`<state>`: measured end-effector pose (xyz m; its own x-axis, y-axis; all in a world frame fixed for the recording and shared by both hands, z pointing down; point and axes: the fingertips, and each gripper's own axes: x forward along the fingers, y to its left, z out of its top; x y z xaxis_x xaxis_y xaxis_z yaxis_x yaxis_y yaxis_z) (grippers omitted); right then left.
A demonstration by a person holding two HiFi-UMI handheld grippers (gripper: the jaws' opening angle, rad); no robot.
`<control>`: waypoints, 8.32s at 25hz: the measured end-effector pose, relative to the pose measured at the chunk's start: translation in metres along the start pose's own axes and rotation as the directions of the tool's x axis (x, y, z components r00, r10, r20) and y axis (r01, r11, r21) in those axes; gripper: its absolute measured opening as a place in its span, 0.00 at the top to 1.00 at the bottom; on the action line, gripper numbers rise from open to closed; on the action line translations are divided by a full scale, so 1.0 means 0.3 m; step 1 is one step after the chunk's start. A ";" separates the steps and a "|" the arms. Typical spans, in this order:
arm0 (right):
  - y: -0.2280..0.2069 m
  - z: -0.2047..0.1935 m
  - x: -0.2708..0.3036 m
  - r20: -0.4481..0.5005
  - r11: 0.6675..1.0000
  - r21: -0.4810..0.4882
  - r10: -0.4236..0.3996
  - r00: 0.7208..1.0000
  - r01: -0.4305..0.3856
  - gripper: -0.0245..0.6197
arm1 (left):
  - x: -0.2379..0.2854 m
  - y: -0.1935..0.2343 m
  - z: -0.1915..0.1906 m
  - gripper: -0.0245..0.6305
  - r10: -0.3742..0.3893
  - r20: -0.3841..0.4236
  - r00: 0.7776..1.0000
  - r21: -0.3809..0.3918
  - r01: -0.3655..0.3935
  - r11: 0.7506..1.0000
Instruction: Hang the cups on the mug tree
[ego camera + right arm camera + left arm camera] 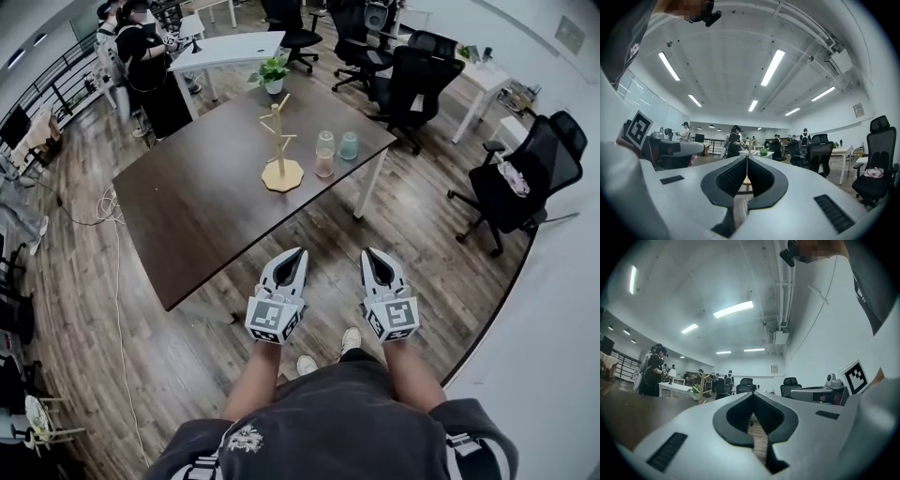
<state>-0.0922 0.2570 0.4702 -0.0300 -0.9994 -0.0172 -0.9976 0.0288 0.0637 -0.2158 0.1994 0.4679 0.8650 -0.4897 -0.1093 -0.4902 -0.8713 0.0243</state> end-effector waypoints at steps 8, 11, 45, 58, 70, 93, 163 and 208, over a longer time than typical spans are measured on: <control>-0.065 -0.021 0.071 -0.008 1.000 0.005 0.008 1.000 -0.008 0.92 | 0.097 0.021 -0.037 0.95 -0.005 -0.021 1.000 -0.008 0.005 1.000; -0.113 -0.020 0.121 -0.006 1.000 0.007 0.012 1.000 -0.012 0.92 | 0.165 0.035 -0.035 0.95 -0.007 -0.023 1.000 0.001 0.007 1.000; -0.550 -0.172 0.614 -0.076 0.990 0.092 0.118 0.990 -0.111 0.92 | 0.845 0.217 -0.198 0.95 0.004 -0.110 0.994 -0.054 -0.010 0.998; -0.591 -0.135 0.948 -0.069 0.994 0.070 0.084 0.994 -0.079 0.92 | 1.063 0.426 -0.193 0.95 -0.078 -0.092 0.993 -0.036 0.075 0.997; -0.557 -0.198 1.106 -0.104 0.996 0.068 0.063 0.993 -0.056 0.92 | 1.066 0.581 -0.258 0.95 -0.093 -0.116 0.989 -0.008 0.093 0.996; -0.583 -0.477 1.276 -0.265 0.976 0.044 0.219 0.939 -0.215 0.92 | 1.156 0.663 -0.522 0.95 0.042 -0.262 0.964 -0.081 -0.065 0.995; -0.485 -0.424 1.710 -0.115 0.636 0.683 0.579 0.807 -0.359 0.51 | 1.031 0.831 -0.580 0.95 0.306 -0.337 0.890 -0.024 -0.333 0.943; -0.294 -0.603 1.763 -0.148 0.429 0.858 0.735 0.662 -0.284 0.51 | 0.965 0.836 -0.568 0.95 0.378 -0.332 0.864 -0.020 -0.407 0.913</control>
<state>-0.0086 -0.2774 0.6359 -0.7437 -0.6430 0.1831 -0.4732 0.3129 -0.8235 -0.0701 -0.1663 0.6116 0.5977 -0.7634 0.2450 -0.7977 -0.5967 0.0867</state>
